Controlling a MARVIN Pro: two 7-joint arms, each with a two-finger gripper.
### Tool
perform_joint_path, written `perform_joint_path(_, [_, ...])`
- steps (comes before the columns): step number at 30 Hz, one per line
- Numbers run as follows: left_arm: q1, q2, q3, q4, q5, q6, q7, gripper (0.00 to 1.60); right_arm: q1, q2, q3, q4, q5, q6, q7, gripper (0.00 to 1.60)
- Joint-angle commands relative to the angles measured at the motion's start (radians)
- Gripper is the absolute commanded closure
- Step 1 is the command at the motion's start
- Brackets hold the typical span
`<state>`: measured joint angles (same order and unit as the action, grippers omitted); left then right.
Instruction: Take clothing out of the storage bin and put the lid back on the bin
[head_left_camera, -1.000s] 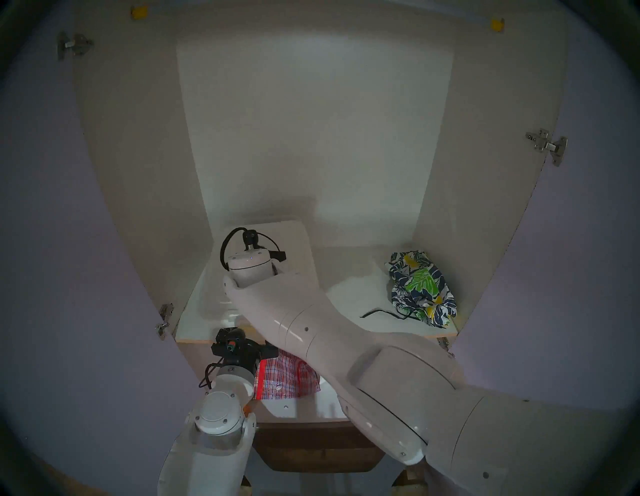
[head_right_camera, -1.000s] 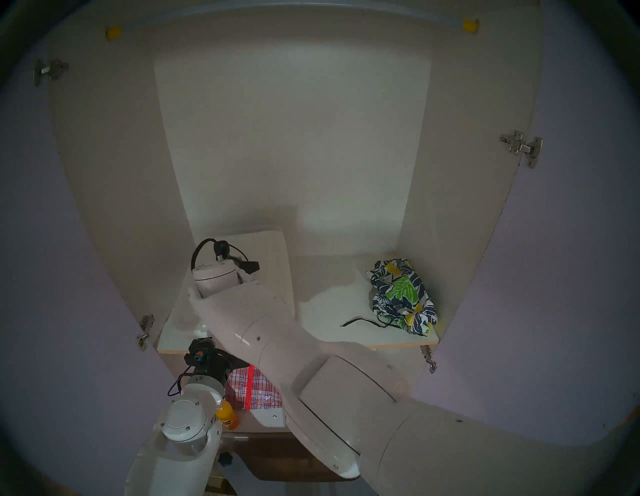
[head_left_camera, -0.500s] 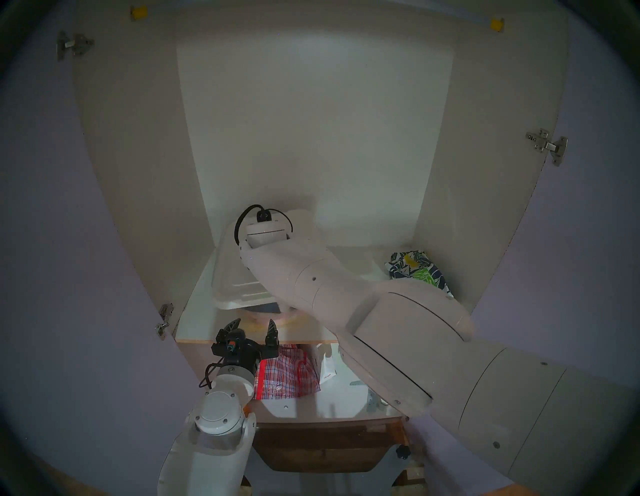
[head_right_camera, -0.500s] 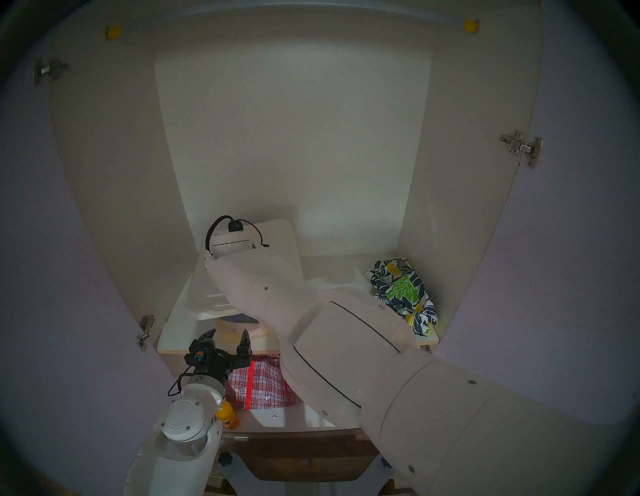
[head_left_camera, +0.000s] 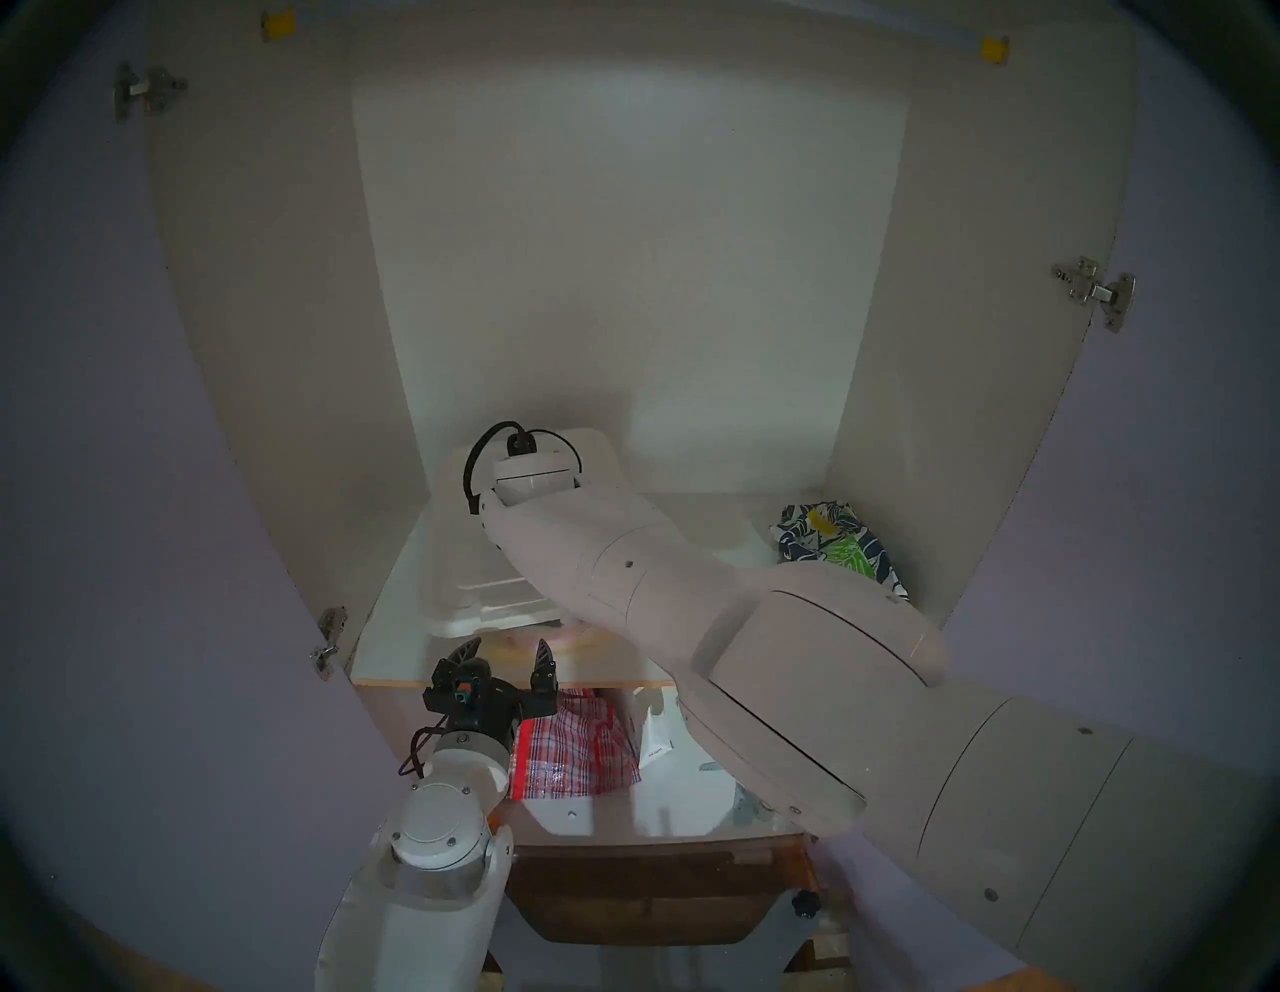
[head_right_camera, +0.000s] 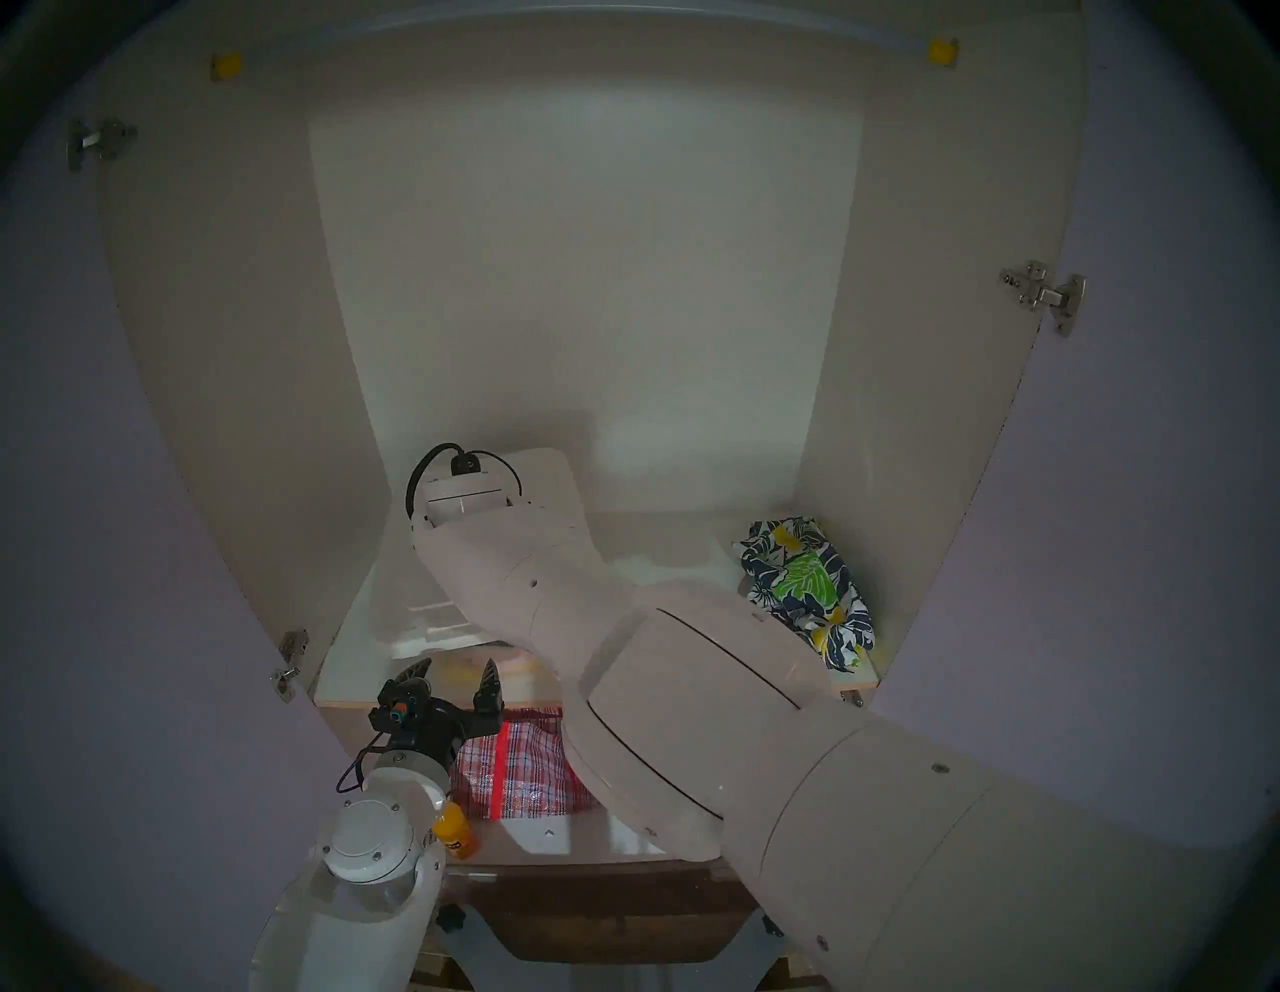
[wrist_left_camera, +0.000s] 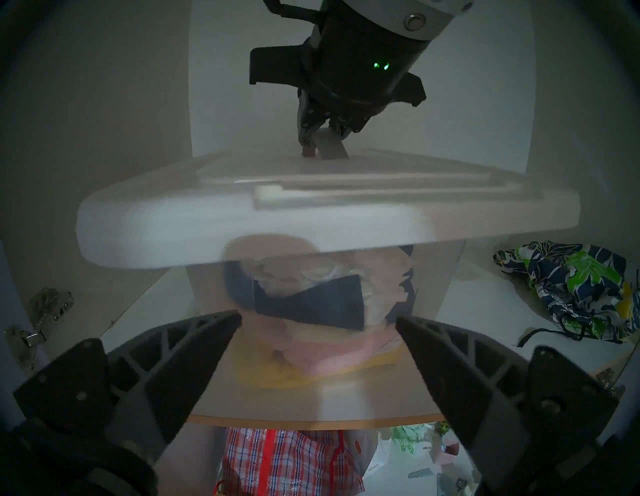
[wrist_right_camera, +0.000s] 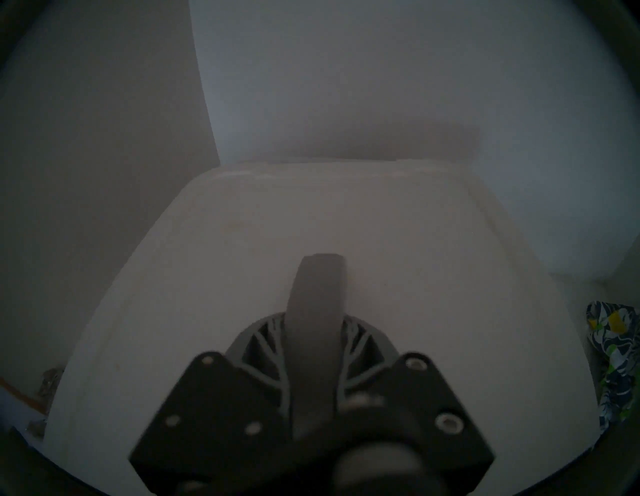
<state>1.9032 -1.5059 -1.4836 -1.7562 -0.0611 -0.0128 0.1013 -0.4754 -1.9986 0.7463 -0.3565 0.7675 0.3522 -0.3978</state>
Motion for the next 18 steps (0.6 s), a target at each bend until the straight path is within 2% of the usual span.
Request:
perform_joint_path(1, [-0.012, 0.001, 0.001, -0.023, 0.001, -0.007, -0.002, 0.00, 0.036, -0.009, 0.013, -0.015, 0.022, -0.023, -0.006, 1.60])
perform_joint_path(7, [-0.013, 0.002, 0.002, -0.021, 0.000, -0.008, 0.000, 0.00, 0.048, -0.009, 0.027, -0.009, 0.046, -0.017, -0.007, 1.60])
perform_joint_path(18, [-0.015, 0.003, 0.004, -0.019, -0.001, -0.008, 0.004, 0.00, 0.108, -0.009, 0.108, 0.016, 0.107, -0.014, -0.012, 1.60])
